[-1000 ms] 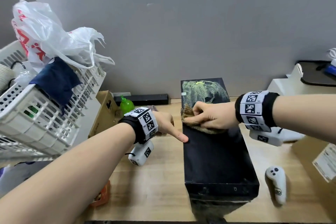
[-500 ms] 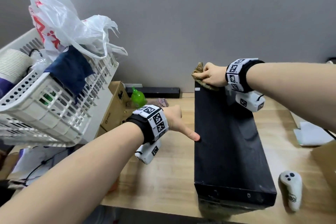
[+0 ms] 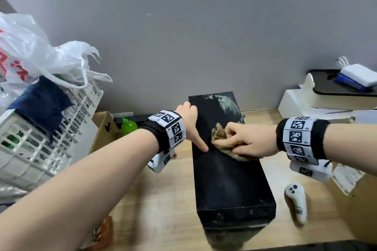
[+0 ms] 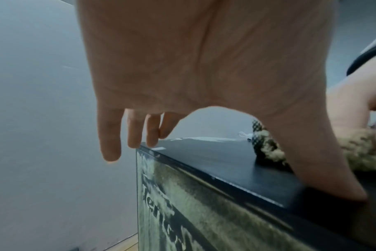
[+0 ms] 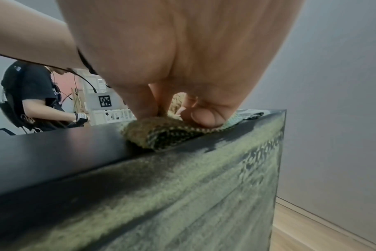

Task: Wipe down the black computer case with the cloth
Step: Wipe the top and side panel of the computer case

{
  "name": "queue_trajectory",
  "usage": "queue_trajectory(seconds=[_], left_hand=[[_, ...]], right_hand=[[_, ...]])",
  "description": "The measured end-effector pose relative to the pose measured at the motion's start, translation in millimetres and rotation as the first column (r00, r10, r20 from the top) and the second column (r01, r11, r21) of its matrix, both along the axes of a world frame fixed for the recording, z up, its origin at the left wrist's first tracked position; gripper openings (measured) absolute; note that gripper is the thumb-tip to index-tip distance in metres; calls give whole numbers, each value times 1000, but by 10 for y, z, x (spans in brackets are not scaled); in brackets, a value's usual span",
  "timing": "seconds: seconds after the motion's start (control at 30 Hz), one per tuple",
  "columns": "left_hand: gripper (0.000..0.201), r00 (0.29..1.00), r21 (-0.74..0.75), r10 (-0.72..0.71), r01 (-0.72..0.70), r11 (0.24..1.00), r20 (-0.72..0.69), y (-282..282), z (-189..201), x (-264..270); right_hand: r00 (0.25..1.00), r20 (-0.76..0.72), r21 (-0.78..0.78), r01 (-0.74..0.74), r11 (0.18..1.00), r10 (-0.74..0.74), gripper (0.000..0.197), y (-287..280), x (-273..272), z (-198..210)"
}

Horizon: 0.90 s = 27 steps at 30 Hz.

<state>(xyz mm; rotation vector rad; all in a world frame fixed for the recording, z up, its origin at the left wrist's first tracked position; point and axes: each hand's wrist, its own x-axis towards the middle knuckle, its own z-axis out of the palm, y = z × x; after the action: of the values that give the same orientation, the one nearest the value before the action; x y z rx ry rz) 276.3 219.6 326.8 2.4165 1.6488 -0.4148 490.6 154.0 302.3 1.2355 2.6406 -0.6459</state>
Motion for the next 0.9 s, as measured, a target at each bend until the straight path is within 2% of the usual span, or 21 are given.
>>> queue_trajectory(seconds=[0.17, 0.33, 0.43, 0.6, 0.7, 0.9], left_hand=[[105, 1000, -36, -20, 19, 999, -22, 24, -24, -13], [107, 1000, -39, -27, 26, 999, -11, 49, -45, -31], [107, 1000, -58, -6, 6, 998, -3, 66, -68, -39], [102, 999, -78, -5, 2, 997, -32, 79, -53, 6], [100, 998, -72, -16, 12, 997, -65, 76, -18, 54], [100, 997, -54, -42, 38, 998, -65, 66, -8, 44]], right_hand=[[986, -6, 75, 167, 983, -167, 48, 502, 14, -28], [947, 3, 126, 319, 939, -322, 48, 1148, 43, -85], [932, -9, 170, 359, 918, -362, 47, 1454, -38, -92], [947, -50, 192, 320, 928, -316, 44, 1622, -308, -138], [962, -26, 185, 273, 944, -273, 43, 1573, -497, -94], [991, 28, 109, 126, 986, -130, 44, 1069, -451, 55]])
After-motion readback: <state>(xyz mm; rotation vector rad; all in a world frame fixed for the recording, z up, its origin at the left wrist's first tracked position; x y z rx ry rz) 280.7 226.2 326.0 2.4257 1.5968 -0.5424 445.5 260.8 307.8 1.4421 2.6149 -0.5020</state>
